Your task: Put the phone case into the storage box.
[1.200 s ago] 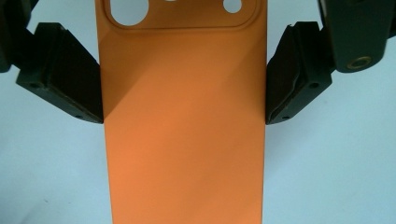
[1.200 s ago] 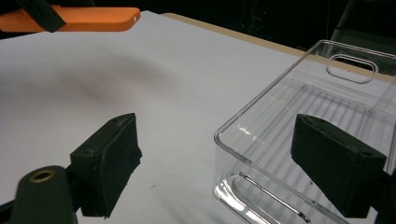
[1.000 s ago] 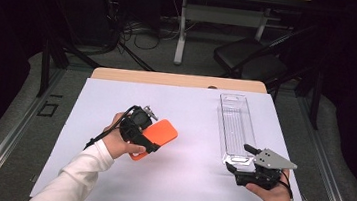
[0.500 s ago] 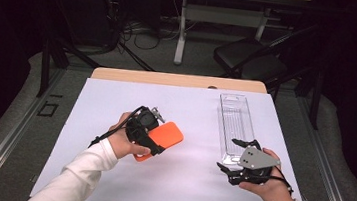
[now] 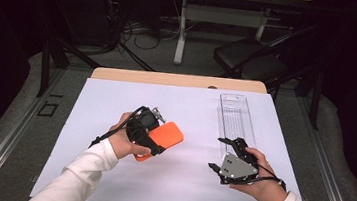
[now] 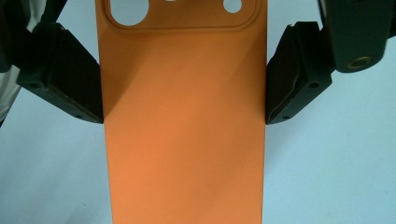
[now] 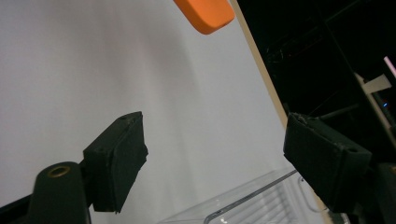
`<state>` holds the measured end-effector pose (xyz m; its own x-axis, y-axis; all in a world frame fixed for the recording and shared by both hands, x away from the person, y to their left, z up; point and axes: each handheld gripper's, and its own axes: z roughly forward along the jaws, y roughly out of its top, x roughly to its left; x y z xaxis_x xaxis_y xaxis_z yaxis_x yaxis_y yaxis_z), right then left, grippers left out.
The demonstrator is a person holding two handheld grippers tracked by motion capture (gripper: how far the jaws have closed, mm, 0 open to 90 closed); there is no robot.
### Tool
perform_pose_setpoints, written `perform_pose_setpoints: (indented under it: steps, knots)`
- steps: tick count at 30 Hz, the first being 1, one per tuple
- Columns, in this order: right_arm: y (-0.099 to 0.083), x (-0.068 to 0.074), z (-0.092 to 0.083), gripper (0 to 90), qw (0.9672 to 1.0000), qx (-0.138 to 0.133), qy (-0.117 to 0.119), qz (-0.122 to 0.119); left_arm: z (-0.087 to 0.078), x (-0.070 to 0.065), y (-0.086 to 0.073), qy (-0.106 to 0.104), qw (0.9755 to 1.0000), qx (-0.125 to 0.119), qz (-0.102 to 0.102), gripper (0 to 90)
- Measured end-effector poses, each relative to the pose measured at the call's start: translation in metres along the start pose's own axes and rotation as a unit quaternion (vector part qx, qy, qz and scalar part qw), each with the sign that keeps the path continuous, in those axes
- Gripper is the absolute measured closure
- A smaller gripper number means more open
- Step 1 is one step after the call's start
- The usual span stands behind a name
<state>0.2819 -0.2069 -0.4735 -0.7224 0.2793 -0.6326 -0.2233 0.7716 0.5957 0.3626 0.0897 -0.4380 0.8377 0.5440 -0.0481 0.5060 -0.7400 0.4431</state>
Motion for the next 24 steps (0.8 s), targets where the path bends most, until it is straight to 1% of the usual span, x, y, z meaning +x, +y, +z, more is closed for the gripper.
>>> perform_pose_setpoints:
  steps: [2,4,6,7,10,11,13,14,15,16,17,18,19,21,23,24]
  knots:
    - [0.003,0.002,0.001,20.1,0.9993,0.005,-0.007,-0.037,-0.001,0.000,0.000,-0.001,1.0000,-0.001,0.000,16.0]
    - [0.006,0.004,0.003,20.3,0.9974,0.010,-0.010,-0.071,-0.001,0.000,0.000,-0.002,1.0000,-0.002,-0.001,16.0]
    - [0.007,0.005,0.003,20.3,0.9974,0.011,-0.010,-0.071,-0.001,0.000,0.001,-0.002,1.0000,-0.002,0.000,16.0]
    - [0.007,0.005,0.003,20.3,0.9968,0.011,-0.011,-0.078,-0.001,-0.001,0.001,-0.002,1.0000,-0.002,0.000,16.0]
    - [0.007,0.006,0.004,20.3,0.9970,0.011,-0.014,-0.075,-0.001,-0.001,0.002,-0.004,1.0000,-0.003,-0.001,16.0]
    - [0.008,0.005,0.004,20.3,0.9962,0.007,-0.015,-0.086,-0.002,-0.002,0.002,-0.005,1.0000,-0.002,0.001,16.0]
    - [0.009,0.006,0.005,20.1,0.9961,0.001,-0.015,-0.087,-0.001,-0.003,0.004,-0.005,1.0000,-0.002,0.002,16.0]
    - [0.009,0.008,0.006,20.2,0.9962,-0.011,-0.017,-0.085,-0.001,-0.003,0.004,-0.007,1.0000,-0.003,0.001,16.0]
    - [0.009,0.008,0.006,20.2,0.9962,-0.011,-0.017,-0.085,-0.001,-0.004,0.005,-0.008,1.0000,-0.002,0.004,16.0]
    - [0.010,0.008,0.006,20.2,0.9951,-0.011,-0.017,-0.096,-0.001,-0.005,0.006,-0.008,0.9999,-0.003,0.006,16.0]
    - [0.011,0.008,0.008,20.7,0.9949,-0.020,-0.017,-0.097,0.000,-0.006,0.007,-0.010,0.9999,-0.004,0.005,16.0]
    - [0.012,0.009,0.008,22.1,0.9948,-0.014,-0.016,-0.099,0.001,-0.007,0.008,-0.011,0.9999,-0.003,0.007,16.0]
    - [0.013,0.009,0.009,23.6,0.9943,-0.014,-0.014,-0.105,0.001,-0.008,0.010,-0.012,0.9999,-0.002,0.009,16.0]
    - [0.014,0.010,0.011,25.7,0.9944,-0.012,-0.010,-0.104,0.003,-0.011,0.012,-0.013,0.9998,-0.001,0.013,16.0]
    - [0.015,0.012,0.014,25.8,0.9949,-0.009,-0.006,-0.100,0.004,-0.013,0.014,-0.016,0.9997,0.000,0.017,16.0]
    - [0.016,0.011,0.016,25.8,0.9937,-0.012,-0.005,-0.111,0.005,-0.014,0.015,-0.016,0.9997,0.001,0.018,16.0]
